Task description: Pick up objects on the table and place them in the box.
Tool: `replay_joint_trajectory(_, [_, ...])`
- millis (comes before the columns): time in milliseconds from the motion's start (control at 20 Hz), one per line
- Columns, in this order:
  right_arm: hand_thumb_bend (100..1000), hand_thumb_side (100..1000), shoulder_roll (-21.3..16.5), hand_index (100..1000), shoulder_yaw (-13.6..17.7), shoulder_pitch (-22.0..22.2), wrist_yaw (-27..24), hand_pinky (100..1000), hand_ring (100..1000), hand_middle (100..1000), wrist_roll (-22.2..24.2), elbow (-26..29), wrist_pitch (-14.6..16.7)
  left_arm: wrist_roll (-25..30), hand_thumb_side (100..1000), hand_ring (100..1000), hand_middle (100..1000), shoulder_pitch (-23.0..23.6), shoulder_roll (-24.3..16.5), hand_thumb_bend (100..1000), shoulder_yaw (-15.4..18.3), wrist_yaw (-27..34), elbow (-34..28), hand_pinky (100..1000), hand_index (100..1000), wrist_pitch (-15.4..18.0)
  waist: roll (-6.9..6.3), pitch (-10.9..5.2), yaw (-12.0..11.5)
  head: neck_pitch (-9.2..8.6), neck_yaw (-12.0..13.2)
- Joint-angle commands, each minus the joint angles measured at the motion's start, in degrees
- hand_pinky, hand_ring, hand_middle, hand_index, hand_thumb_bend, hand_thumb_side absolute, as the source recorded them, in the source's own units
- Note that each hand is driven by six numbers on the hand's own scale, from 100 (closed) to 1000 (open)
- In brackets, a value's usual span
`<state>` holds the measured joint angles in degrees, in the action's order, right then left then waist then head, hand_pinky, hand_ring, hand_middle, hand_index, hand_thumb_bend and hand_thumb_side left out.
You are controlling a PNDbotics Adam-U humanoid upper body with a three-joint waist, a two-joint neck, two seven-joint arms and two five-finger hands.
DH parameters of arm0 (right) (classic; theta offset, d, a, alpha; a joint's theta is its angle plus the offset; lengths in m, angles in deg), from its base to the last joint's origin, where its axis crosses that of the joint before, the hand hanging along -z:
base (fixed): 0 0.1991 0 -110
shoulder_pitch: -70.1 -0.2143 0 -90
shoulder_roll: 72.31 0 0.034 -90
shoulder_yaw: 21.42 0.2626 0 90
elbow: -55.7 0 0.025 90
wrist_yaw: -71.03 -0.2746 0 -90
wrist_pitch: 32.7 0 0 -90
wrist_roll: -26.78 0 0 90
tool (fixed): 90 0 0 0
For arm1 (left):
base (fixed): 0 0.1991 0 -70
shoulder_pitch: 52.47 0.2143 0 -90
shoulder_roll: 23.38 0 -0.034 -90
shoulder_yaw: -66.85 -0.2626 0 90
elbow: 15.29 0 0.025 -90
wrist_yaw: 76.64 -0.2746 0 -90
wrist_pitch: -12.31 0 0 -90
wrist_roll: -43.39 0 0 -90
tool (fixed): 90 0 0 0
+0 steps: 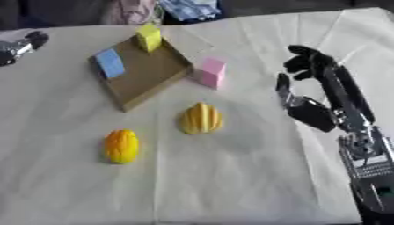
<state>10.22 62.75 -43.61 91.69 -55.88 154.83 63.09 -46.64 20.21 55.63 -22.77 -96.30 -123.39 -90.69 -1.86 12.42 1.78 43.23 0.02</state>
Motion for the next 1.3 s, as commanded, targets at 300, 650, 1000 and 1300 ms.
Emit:
replay_joint_trajectory(300, [139,351,-8.57,929,-6.12,-13.15,-0.51,739,810,788,12.25,-12.15,2.64,-2.94,454,592,653,6.69,6.75,597,2.23,5.18,-3.93,679,788,3.06,1.03,-1.53,-1.05,-0.81,-1.45])
replay_joint_trajectory(650, [274,393,-1.77,951,-8.41,-26.64,4.79,774,859,839,22.11,-32.84,6.59,-4.22,459,587,646,10.07,12.66,592,2.01,9.54,-2.61,676,780,5.17,0.92,-1.53,-1.85,-0.80,-3.18])
replay_joint_trajectory(1000, [359,396,5.76,977,-5.98,-33.24,16.19,802,898,875,24.66,-46.19,10.06,-3.51,465,587,646,11.31,15.85,589,1.62,10.39,-1.76,677,781,6.24,0.78,-1.29,-3.16,-0.76,-4.47])
replay_joint_trajectory(1300, [362,399,8.46,975,-4.22,-34.54,19.78,800,895,870,22.79,-50.41,11.21,-2.81,470,588,648,11.41,16.90,588,1.34,10.29,-1.58,678,782,6.49,0.90,-1.14,-4.02,-0.83,-4.82])
